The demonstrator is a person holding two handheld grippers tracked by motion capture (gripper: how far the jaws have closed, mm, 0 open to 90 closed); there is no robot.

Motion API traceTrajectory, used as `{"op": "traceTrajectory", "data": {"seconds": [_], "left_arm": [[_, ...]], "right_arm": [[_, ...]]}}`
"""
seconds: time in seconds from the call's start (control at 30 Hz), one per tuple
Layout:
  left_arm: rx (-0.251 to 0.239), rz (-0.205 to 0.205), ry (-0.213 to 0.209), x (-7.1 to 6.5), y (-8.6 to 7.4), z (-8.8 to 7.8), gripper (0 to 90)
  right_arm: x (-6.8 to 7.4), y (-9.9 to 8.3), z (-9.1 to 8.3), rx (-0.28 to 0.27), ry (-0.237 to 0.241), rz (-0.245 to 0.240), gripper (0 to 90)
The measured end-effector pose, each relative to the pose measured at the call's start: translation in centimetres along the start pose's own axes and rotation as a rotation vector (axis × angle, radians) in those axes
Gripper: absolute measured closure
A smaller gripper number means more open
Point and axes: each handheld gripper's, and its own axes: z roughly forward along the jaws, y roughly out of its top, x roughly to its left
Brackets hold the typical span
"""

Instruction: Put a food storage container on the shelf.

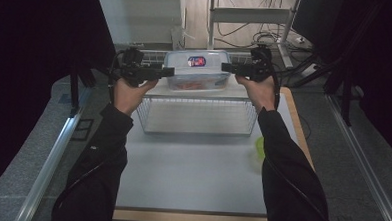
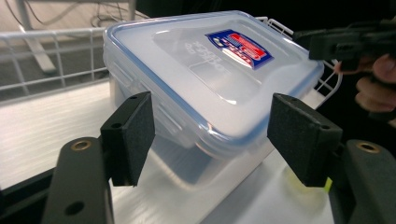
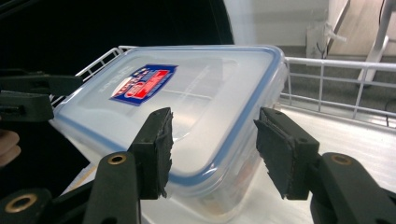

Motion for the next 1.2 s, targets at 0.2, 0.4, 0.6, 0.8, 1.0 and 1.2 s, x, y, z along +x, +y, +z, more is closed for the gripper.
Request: {"op": "traceTrajectory", "data": {"seconds": [0.2,0.4,0.6,0.8,1.0,1.2], "left_arm": [[-0.021,0.101,0.069,-1.5,-1.8,-2.0,56.3],[0.029,0.106,0.058,-1.6,-3.4,-0.9,79.6],[0.038,0.067,0.084,-1.3,-3.4,0.6,79.8],[0.052,0.033,0.099,-0.6,-2.9,1.2,77.8],[0.044,0.034,0.091,-0.9,-3.0,1.4,77.7],[0.038,0.100,0.077,-2.6,-3.7,0.3,66.7]], "right_arm": [[0.6,-0.6,-1.6,-0.019,-0.005,-0.052,53.1],[0.7,-2.3,-2.8,-0.029,-0.022,-0.070,73.1],[0.1,-3.8,-2.5,-0.016,0.010,-0.045,75.3],[-0.3,-4.4,-2.4,-0.008,0.020,-0.034,75.0],[-0.1,-4.8,-2.4,0.000,0.032,-0.038,74.5],[0.7,-5.5,-3.0,0.020,0.055,-0.073,70.8]]}}
